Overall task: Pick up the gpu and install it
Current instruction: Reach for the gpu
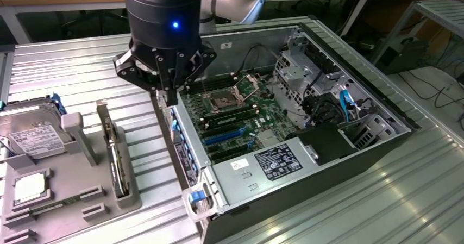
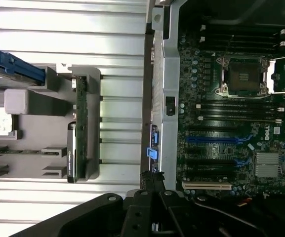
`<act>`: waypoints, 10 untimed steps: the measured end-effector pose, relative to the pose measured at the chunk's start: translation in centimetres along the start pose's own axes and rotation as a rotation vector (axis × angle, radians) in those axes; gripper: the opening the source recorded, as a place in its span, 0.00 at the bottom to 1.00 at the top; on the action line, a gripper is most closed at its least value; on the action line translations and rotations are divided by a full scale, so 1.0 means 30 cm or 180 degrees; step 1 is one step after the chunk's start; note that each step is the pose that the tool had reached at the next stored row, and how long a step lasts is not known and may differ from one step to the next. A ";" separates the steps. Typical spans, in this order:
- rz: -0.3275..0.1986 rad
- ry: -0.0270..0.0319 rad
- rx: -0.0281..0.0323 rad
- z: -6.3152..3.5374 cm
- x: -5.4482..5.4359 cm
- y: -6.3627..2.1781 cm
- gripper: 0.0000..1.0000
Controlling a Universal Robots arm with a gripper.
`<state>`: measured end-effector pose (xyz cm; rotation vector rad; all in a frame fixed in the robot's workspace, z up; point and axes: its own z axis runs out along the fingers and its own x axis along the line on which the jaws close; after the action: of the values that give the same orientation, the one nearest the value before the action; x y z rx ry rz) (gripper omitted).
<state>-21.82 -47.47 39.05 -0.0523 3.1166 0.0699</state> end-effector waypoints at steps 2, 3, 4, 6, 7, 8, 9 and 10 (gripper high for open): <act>-0.0011 0.0001 0.0000 0.000 0.008 -0.002 0.11; -0.0018 0.0001 0.0000 0.000 0.013 -0.002 0.11; -0.0026 0.0001 0.0000 0.000 0.018 -0.004 0.11; -0.0035 0.0002 -0.0001 0.000 0.025 -0.005 0.11; -0.0041 0.0002 -0.0001 -0.001 0.031 -0.006 0.11; -0.0046 0.0002 -0.0001 -0.001 0.036 -0.007 0.11; -0.0051 0.0002 -0.0001 -0.001 0.040 -0.007 0.11; -0.0055 0.0002 -0.0001 -0.001 0.043 -0.008 0.11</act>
<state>-23.11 -47.75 39.04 -0.0792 3.1164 0.0702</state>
